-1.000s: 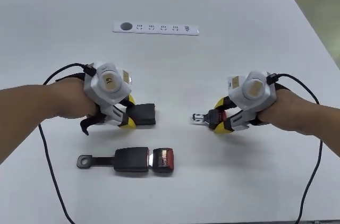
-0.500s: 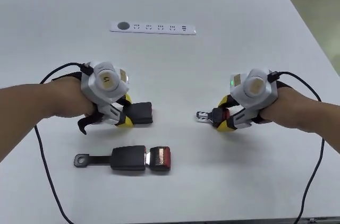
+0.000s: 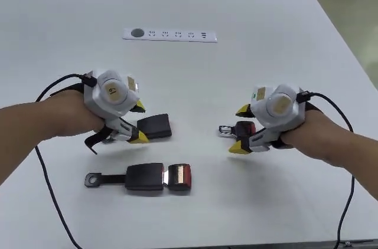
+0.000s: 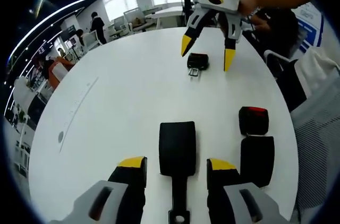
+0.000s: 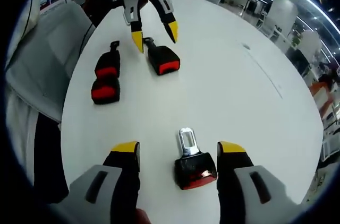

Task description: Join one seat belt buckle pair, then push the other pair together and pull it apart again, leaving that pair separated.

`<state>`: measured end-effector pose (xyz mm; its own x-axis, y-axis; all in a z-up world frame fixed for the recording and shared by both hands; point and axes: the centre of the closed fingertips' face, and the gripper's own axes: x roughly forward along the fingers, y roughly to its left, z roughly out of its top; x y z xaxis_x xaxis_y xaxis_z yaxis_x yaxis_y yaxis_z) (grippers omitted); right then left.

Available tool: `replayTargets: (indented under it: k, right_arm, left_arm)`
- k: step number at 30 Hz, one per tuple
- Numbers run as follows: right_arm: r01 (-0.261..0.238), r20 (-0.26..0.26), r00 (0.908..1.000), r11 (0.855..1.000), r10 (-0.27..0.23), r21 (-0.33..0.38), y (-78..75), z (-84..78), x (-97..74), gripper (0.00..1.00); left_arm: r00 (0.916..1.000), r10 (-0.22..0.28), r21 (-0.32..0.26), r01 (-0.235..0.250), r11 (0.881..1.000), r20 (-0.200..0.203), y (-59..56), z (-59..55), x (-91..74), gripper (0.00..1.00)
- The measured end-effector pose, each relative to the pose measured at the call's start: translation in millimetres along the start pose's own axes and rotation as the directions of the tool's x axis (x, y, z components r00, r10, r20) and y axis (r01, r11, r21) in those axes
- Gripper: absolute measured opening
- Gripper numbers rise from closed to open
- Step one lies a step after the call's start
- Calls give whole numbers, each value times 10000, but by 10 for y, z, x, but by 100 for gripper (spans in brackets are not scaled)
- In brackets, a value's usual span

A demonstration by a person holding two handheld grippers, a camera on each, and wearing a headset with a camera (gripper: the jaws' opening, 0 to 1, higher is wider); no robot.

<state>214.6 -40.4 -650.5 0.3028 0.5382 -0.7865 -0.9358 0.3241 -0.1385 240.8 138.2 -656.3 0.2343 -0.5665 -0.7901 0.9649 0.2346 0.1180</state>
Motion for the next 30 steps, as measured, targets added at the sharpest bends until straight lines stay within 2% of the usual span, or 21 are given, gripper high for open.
replayTargets:
  k: [2,3,6,8,9,11,13,14,17,18,19,20,21,23,25,27,29,30]
  right_arm:
    - [-25,426,9991,9982,-1,597,70,63,-30,61]
    - [18,611,9981,9968,-67,804,107,90,-55,63]
    - [99,675,9976,9960,-159,886,224,84,-97,70]
    - [111,752,9970,9950,-186,990,314,84,-150,74]
    - [146,754,9969,9941,-228,1073,314,46,-140,74]
    - [232,791,9963,9895,-348,1430,373,43,-202,76]
    - [307,880,9950,9852,-461,1689,398,30,-229,78]
    - [380,918,9942,9817,-559,1864,422,14,-252,79]
    - [428,944,9934,9732,-656,2261,503,-33,-316,81]
    - [523,938,9927,9723,-754,2277,520,-60,-340,82]
    - [603,927,9922,9706,-839,2331,525,-95,-345,83]
    - [651,934,9916,9683,-899,2414,541,-120,-369,84]
    - [665,928,9915,9675,-915,2440,548,-125,-381,85]
    - [778,873,9908,9627,-1035,2591,554,-181,-435,86]
    - [872,955,9882,9520,-1200,2935,545,-219,-488,90]
    - [947,930,9871,9440,-1302,3161,545,-262,-515,96]
    - [1008,991,9849,9350,-1422,3400,585,-221,-581,100]
    - [1003,1007,9847,9351,-1423,3400,597,-223,-598,99]
  left_arm:
    - [9999,94,-52,-94,9999,128,-49,17,-59,47]
    - [9996,161,-102,-159,9998,250,-128,20,-131,47]
    - [9986,245,-492,-222,9985,461,-283,-14,-245,46]
    - [9934,545,-1024,-442,9938,1006,-358,14,-328,54]
    - [9935,562,-1087,-453,9930,995,-375,0,-346,57]
    - [9933,799,-1138,-702,9910,837,-431,-155,-431,61]
    - [9897,1122,-1397,-991,9852,892,-485,-189,-508,63]
    - [9879,1251,-1719,-1081,9792,913,-542,-244,-553,67]
    - [9863,1452,-1930,-1278,9728,787,-660,-428,-651,76]
    - [9853,1545,-2158,-1356,9670,730,-741,-461,-686,78]
    - [9830,1683,-2340,-1471,9610,730,-762,-500,-718,80]
    - [9784,1867,-2863,-1546,9456,883,-785,-530,-762,84]
    - [9779,1886,-3185,-1511,9358,903,-818,-546,-785,88]
    - [9768,1965,-3131,-1609,9360,852,-862,-571,-835,96]
    - [9724,2173,-3085,-1818,9337,846,-883,-572,-890,98]
    - [9694,2312,-3334,-1918,9231,822,-882,-620,-931,100]
    - [9681,2391,-3657,-1965,9097,746,-870,-664,-965,100]
    - [9656,2524,-4001,-2072,8927,632,-866,-730,-989,100]
